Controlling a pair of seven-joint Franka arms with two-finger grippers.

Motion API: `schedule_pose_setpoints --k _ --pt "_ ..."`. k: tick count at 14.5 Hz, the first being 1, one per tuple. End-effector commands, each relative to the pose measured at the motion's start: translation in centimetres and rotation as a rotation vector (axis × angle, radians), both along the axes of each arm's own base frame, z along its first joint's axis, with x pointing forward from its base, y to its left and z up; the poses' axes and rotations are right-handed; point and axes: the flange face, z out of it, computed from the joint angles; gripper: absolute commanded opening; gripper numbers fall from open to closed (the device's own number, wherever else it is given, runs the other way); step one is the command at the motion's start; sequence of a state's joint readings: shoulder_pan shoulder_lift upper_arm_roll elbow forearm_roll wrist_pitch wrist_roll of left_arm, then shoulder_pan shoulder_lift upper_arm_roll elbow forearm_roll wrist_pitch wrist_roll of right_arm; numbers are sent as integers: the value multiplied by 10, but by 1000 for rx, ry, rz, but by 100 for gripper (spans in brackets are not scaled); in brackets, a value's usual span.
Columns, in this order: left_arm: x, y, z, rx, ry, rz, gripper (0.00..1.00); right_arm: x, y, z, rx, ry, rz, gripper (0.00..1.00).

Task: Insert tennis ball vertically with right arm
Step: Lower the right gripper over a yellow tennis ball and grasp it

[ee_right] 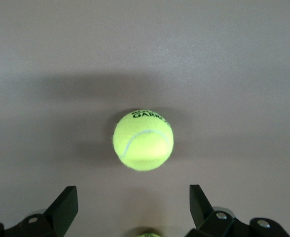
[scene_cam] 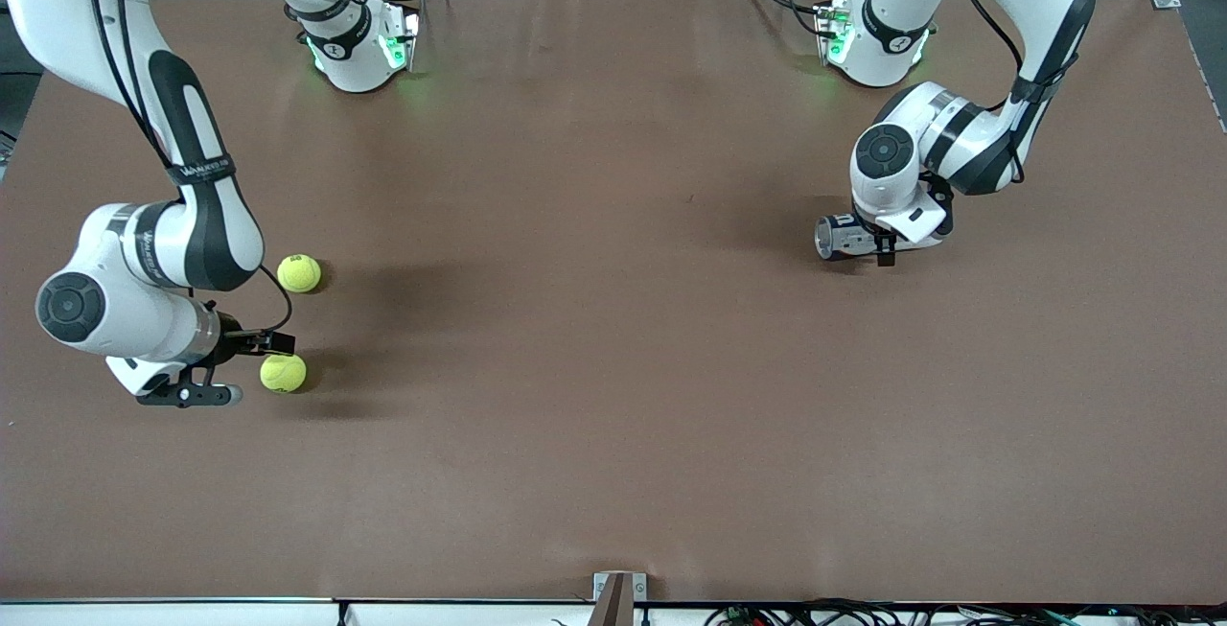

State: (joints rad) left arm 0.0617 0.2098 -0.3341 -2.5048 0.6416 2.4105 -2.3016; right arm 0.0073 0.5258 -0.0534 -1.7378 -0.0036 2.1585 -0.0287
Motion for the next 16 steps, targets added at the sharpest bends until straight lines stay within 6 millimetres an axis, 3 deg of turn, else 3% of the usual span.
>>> schedule_pose_setpoints --k 1,6,12,16 --pt "-5 2 7 4 -27 -3 91 10 -2 -13 8 1 7 100" --pt "-6 2 3 0 -18 2 91 19 -15 -30 7 -13 -9 100" --pt "-5 1 3 -1 -16 -11 92 19 -14 -46 12 -12 -11 100" --pt "-4 0 4 -5 -18 -4 87 18 -13 -52 37 -5 -31 100"
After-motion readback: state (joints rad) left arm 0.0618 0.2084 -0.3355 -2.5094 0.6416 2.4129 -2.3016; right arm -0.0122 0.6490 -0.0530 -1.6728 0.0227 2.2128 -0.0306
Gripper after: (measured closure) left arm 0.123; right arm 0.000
